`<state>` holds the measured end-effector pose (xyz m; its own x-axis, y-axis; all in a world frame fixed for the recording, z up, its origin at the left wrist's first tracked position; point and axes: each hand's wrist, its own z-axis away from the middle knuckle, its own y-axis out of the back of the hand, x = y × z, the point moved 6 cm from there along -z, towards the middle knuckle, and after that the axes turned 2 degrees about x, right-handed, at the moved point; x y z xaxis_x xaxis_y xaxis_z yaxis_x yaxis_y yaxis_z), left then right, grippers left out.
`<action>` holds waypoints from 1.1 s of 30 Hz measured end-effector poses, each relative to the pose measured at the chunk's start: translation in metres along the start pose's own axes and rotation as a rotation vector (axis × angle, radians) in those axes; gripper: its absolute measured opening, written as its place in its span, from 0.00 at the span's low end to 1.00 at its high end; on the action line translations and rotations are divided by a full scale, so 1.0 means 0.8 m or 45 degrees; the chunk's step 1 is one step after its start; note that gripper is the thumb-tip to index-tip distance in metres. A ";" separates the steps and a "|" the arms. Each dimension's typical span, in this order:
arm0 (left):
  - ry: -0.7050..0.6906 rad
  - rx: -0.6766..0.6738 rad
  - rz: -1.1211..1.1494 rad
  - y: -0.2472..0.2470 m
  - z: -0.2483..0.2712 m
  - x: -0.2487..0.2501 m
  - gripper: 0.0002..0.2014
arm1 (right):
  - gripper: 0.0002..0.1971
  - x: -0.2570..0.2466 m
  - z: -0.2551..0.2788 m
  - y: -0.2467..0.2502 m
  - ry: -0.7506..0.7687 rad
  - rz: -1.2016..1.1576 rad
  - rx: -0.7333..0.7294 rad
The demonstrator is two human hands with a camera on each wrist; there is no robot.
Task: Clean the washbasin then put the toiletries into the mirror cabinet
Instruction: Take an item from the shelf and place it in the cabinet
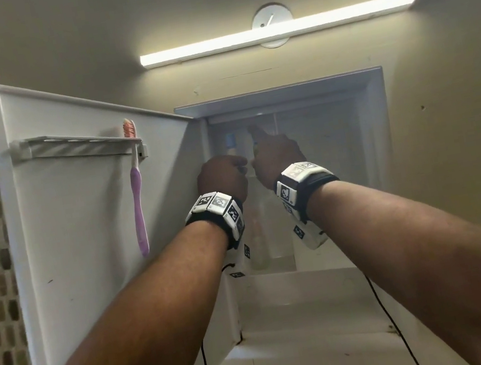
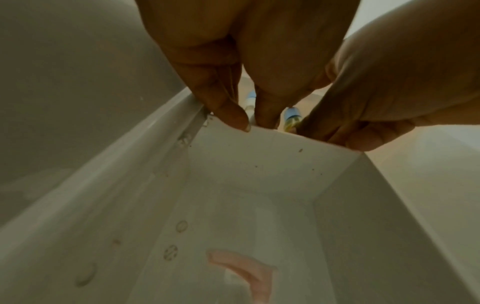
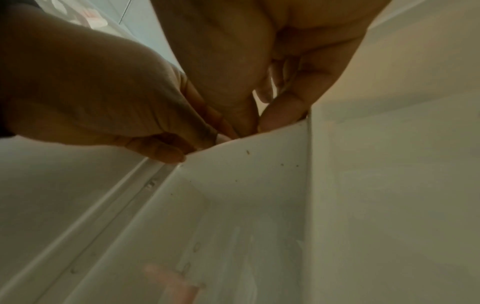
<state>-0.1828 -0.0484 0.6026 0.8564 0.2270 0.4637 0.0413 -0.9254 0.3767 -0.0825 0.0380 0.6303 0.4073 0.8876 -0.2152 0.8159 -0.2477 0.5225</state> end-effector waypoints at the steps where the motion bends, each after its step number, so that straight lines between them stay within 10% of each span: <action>1: -0.013 -0.003 -0.022 0.001 -0.002 0.001 0.12 | 0.27 -0.002 -0.001 -0.001 0.026 0.047 0.011; 12: -0.242 -0.191 -0.381 -0.011 -0.004 0.016 0.22 | 0.20 -0.006 0.000 -0.003 0.002 0.224 0.041; 33: -0.085 -0.015 -0.286 -0.009 -0.023 0.005 0.14 | 0.14 -0.001 0.000 0.003 -0.031 0.167 0.051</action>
<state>-0.1891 -0.0348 0.6168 0.8586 0.4057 0.3135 0.2288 -0.8503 0.4739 -0.0810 0.0370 0.6314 0.5211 0.8370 -0.1670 0.7703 -0.3771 0.5142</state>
